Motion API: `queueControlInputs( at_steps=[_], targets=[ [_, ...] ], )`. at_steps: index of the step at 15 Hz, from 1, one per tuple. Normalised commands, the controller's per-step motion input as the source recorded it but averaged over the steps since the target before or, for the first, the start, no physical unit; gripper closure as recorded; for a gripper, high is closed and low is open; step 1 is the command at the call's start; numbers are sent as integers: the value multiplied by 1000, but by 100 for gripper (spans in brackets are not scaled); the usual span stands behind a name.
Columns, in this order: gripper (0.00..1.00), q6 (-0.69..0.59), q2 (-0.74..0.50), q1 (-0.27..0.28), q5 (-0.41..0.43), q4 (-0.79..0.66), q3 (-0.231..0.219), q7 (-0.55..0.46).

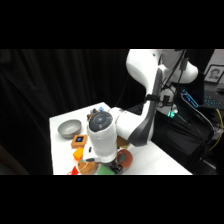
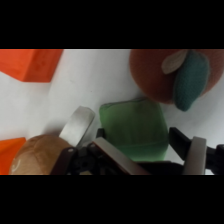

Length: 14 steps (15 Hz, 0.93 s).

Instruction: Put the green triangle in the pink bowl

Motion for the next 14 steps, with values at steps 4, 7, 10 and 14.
queueControlInputs(
  at_steps=[4, 7, 10, 14],
  targets=[
    [29, 92, 146, 19, 0, 177, -33, -173],
    [46, 103, -17, 33, 10, 19, -28, -106],
    [69, 79, -89, 44, 13, -48, -35, -69],
    [96, -10, -125, 56, 28, -37, -48, -16]
  ],
)
